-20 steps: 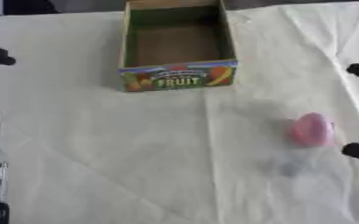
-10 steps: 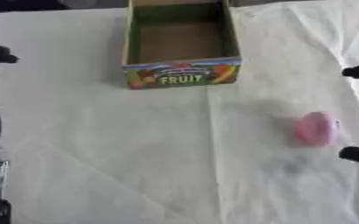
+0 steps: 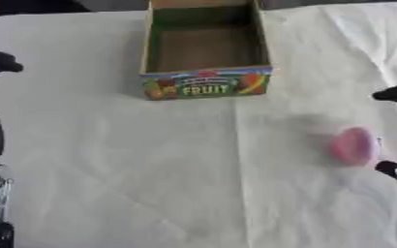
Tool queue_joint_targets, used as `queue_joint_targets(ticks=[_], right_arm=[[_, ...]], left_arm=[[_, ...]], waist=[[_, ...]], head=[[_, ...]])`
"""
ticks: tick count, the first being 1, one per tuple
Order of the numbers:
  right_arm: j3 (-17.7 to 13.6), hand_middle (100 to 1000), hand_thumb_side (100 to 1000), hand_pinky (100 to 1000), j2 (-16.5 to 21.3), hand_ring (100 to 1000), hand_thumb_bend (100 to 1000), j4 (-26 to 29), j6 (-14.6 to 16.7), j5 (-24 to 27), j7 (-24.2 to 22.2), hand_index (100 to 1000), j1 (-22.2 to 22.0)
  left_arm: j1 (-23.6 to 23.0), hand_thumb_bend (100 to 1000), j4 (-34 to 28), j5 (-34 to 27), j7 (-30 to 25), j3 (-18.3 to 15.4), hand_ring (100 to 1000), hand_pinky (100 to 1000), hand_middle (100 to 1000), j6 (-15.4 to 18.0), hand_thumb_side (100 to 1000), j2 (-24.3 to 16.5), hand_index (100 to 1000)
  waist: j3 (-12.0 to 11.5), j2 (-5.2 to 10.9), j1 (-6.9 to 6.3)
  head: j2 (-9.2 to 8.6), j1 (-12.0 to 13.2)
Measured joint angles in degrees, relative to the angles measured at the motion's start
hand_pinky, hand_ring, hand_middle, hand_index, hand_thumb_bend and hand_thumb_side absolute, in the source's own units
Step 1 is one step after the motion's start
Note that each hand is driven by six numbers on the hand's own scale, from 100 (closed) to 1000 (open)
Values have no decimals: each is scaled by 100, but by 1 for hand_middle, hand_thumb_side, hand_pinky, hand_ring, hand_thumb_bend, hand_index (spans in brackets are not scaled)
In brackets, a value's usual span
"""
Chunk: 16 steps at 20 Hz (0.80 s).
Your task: Pick up objects on the table and place them in the box.
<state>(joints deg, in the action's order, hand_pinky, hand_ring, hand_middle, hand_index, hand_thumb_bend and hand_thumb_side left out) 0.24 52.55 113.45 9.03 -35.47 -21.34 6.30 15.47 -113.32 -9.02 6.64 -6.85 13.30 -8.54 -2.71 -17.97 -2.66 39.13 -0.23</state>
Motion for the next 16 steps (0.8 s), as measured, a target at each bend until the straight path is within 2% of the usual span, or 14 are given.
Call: queue_joint_targets(ticks=[8, 9, 10, 11, 16], right_arm=[[195, 855, 388, 713, 119, 874, 517, 0, -570, 4, -588, 977, 187], [206, 852, 387, 712, 119, 873, 513, 0, -634, 8, -674, 976, 210], [221, 849, 345, 711, 121, 872, 443, 0, -702, 9, -754, 973, 235], [234, 847, 393, 710, 122, 871, 499, 0, -777, 9, -831, 970, 255], [297, 834, 383, 705, 125, 868, 483, -99, -1134, 8, -1085, 966, 399]], left_arm=[[2, 100, 0, -26, -29, 28, 526, 523, 584, -22, 878, 0, 758], [2, 100, 0, -31, -31, 29, 526, 523, 583, -25, 878, 0, 758], [2, 100, 0, -39, -36, 31, 526, 523, 583, -30, 873, 0, 758], [3, 100, 0, -43, -39, 37, 526, 523, 583, -33, 879, 0, 758], [8, 100, 0, -46, -52, 62, 525, 522, 582, -45, 880, 1, 757]], waist=[[-55, 4, 22], [-62, 4, 27], [-72, 4, 32], [-80, 5, 35], [-127, 5, 40]], head=[[-71, -98], [-84, -107], [-98, -122], [-101, -133], [-141, -195]])
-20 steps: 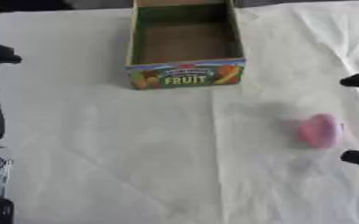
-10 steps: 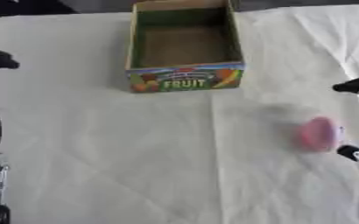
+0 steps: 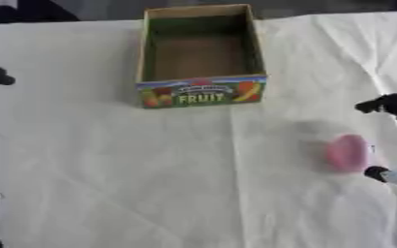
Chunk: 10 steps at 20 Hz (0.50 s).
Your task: Pick up objects on the table and place them in the box.
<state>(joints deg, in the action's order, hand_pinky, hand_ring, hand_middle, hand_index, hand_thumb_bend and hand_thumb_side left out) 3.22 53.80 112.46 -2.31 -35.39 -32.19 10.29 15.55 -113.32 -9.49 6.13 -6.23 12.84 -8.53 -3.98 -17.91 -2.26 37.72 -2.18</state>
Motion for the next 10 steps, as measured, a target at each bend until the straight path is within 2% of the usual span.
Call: queue_joint_targets(ticks=[4, 10], right_arm=[[89, 826, 371, 702, -4, 865, 481, -266, -92, 25, -125, 965, 124], [212, 826, 365, 704, -12, 865, 451, -536, -54, 76, -315, 964, 242]], left_arm=[[4, 100, 0, 0, -5, 2, 524, 523, 581, -5, 880, 2, 756], [9, 100, 0, 1, -7, 28, 524, 522, 581, -12, 879, 3, 755]], waist=[[-33, 0, 1], [-47, -3, 2]], head=[[-8, -28], [-9, -54]])
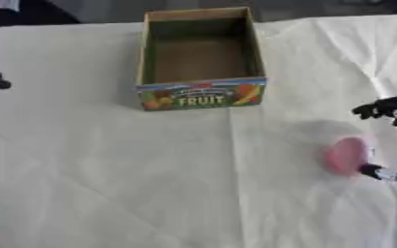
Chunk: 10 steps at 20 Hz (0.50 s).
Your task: Pick up objects on the table and place them in the box.
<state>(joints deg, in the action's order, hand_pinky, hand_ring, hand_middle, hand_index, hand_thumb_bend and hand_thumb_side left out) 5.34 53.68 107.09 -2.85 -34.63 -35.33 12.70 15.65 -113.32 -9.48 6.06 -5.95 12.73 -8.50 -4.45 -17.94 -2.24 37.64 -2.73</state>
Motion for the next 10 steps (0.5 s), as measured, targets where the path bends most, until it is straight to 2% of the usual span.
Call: queue_joint_targets(ticks=[5, 10], right_arm=[[78, 797, 362, 703, -43, 862, 442, -192, 97, -46, -162, 939, 45], [89, 634, 332, 685, -80, 814, 492, -138, 168, -38, -139, 828, 27]], left_arm=[[4, 100, 0, 0, 0, 6, 523, 523, 580, -2, 878, 1, 755], [15, 100, 0, 1, 0, 7, 523, 523, 580, -2, 877, 1, 754]], waist=[[-45, -8, -4], [-52, -32, -7]], head=[[0, -4], [1, -1]])
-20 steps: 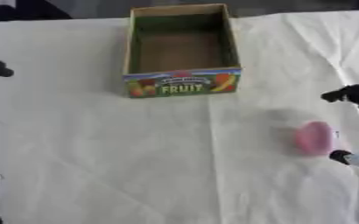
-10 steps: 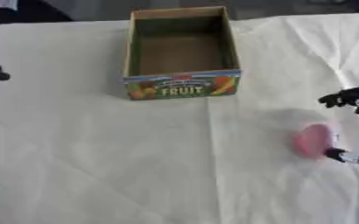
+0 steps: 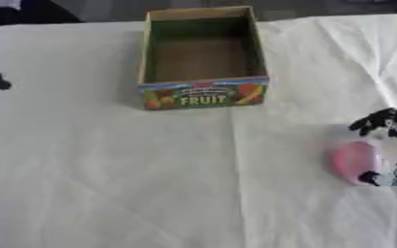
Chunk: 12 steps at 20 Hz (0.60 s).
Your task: Pick up objects on the table and place them in the box.
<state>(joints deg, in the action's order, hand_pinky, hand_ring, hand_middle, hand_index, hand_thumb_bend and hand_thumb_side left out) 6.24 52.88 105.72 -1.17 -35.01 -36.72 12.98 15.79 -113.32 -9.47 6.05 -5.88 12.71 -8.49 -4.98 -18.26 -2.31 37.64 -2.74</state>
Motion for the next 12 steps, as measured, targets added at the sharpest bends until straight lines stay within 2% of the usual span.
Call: queue_joint_targets(ticks=[8, 12], right_arm=[[-19, 565, 343, 653, -21, 765, 411, 312, -61, 150, 235, 725, -142], [-19, 575, 354, 651, -26, 765, 359, 320, -77, 186, 262, 730, -154]], left_arm=[[18, 100, 0, 16, 5, 1, 521, 521, 579, -13, 875, 2, 752], [18, 100, 0, 31, 6, 1, 520, 521, 577, -17, 876, 4, 752]], waist=[[3, -3, -3], [3, -7, -4]], head=[[1, 7], [6, 9]])
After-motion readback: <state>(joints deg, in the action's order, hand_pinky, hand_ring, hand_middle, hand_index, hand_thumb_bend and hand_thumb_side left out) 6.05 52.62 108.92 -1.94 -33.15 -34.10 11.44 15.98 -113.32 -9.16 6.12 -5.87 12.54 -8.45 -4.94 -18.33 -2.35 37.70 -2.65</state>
